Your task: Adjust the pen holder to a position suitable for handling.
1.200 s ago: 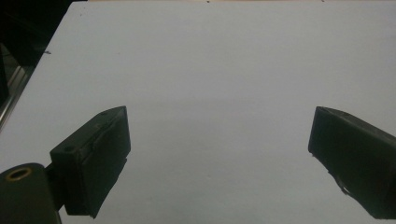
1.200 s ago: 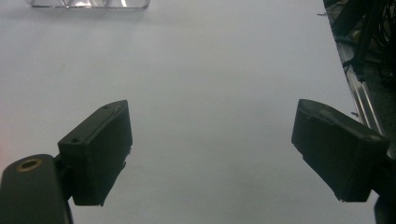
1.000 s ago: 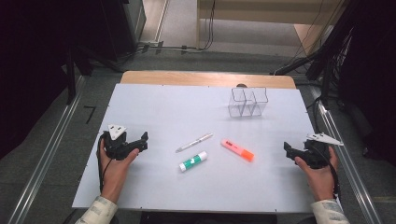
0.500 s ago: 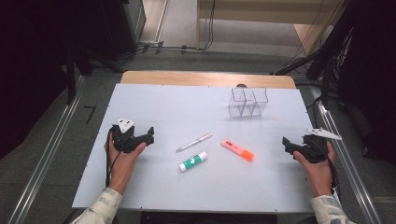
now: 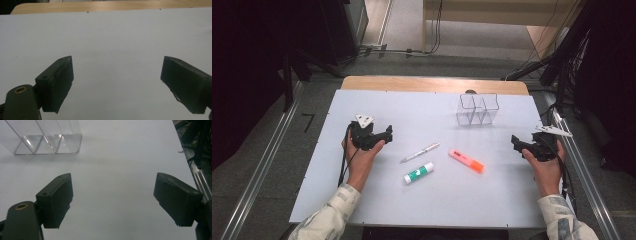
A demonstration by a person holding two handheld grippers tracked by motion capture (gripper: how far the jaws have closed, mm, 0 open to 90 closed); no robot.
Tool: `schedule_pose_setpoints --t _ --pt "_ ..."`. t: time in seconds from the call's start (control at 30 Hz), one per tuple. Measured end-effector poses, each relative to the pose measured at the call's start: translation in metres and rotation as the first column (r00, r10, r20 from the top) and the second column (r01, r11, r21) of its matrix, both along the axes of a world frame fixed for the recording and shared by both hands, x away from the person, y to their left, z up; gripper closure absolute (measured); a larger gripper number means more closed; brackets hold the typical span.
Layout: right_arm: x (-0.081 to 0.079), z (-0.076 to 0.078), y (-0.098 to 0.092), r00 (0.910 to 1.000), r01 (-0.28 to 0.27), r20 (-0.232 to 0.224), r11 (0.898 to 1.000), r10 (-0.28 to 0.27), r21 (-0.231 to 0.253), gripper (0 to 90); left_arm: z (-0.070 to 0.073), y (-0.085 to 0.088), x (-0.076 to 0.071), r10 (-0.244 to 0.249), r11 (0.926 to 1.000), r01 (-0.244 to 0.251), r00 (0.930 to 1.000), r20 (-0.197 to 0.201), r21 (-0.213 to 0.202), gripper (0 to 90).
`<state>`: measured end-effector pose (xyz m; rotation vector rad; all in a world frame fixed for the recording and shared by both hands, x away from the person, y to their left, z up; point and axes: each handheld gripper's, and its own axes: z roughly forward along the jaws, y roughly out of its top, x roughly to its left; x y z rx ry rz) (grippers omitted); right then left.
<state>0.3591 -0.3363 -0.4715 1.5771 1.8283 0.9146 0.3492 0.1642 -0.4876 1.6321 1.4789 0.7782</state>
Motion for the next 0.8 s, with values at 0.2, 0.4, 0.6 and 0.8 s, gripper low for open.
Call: schedule_pose_setpoints --t 0.2,0.4,0.6,0.8 --pt "0.015 -0.001 0.009 1.0 0.004 0.002 1.0 -0.004 -0.02 16.3 0.002 -0.024 0.02 -0.032 0.9993 0.032 0.9995 0.001 0.016 15.9" --pt "0.031 -0.001 0.014 0.9999 0.013 0.007 0.999 -0.012 -0.037 19.7 0.004 -0.046 0.036 -0.061 0.9976 0.061 0.9981 0.008 0.033 24.0" --pt "0.058 -0.006 0.018 0.9996 0.027 0.006 1.0 -0.027 -0.015 37.7 0.008 -0.078 0.058 -0.119 0.9928 0.118 0.9927 0.022 0.017 46.8" --pt "0.078 -0.002 0.026 0.9999 0.007 0.014 1.0 -0.008 0.025 66.4 0.008 -0.11 0.082 -0.165 0.9863 0.165 0.9863 -0.001 -0.004 66.7"
